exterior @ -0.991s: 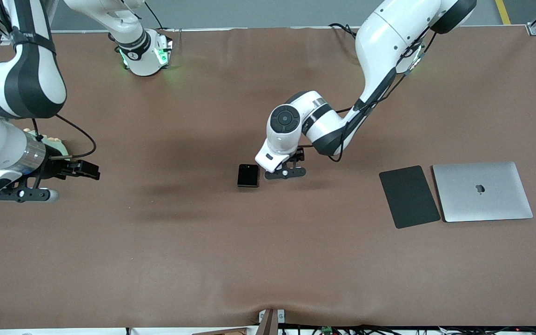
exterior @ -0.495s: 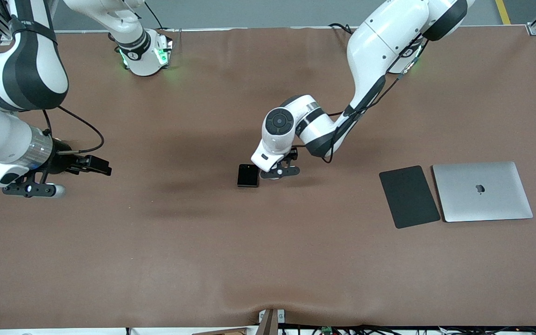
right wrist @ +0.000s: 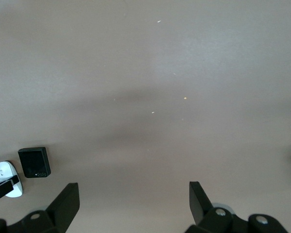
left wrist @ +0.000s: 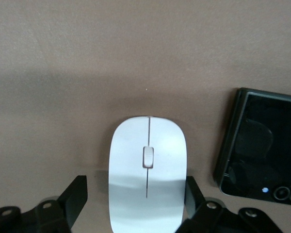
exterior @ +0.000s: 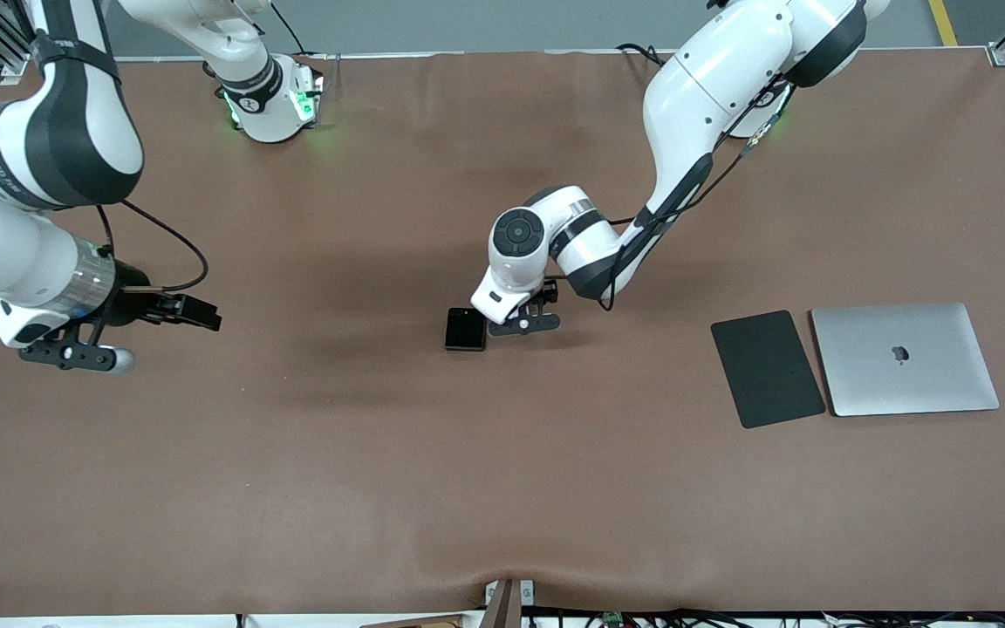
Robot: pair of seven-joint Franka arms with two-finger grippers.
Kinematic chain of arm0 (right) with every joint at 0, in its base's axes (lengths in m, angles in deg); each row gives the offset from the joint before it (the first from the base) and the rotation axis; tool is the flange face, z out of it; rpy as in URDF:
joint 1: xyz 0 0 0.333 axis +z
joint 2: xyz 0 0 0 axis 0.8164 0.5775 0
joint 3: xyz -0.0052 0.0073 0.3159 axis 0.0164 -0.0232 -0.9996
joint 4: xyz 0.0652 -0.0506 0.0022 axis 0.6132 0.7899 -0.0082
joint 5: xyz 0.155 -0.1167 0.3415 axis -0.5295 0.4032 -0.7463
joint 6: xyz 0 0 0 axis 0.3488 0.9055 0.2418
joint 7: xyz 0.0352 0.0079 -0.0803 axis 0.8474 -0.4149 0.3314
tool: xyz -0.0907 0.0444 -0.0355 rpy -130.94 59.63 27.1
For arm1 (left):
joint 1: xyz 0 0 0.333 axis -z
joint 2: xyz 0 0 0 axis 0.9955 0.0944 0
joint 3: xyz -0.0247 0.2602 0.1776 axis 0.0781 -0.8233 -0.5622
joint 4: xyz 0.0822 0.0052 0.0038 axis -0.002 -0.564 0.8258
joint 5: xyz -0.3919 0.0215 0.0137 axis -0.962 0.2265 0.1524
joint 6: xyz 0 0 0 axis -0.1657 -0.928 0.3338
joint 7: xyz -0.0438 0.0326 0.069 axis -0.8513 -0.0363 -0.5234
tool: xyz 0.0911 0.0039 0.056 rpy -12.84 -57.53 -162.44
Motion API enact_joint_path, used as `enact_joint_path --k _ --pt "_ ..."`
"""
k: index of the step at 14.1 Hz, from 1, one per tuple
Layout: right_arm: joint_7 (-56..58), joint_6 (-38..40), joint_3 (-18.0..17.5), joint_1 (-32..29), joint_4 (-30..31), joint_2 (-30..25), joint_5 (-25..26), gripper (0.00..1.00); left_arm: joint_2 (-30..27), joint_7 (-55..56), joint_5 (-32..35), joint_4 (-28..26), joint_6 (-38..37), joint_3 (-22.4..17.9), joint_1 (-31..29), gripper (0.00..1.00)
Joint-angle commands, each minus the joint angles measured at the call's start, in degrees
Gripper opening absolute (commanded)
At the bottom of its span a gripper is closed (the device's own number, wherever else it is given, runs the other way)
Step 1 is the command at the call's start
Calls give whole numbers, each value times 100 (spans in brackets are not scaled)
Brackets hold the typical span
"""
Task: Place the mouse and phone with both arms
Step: 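Close the left gripper on the mouse while the right gripper approaches the phone, then carry the mouse with the left gripper toward the grey mouse pad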
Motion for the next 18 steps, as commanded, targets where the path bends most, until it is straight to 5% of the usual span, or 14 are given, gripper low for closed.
enact_joint_path --k 1,9,18 --pt "-128 -91 28 206 40 32 -51 100 144 213 235 143 76 -15 62 88" --pt "-1437 -469 28 1032 -13 235 -34 100 118 170 674 143 67 -77 26 49" --pt "-1411 -785 20 1806 -284 1121 19 100 -619 -392 683 55 -73 -33 -789 48"
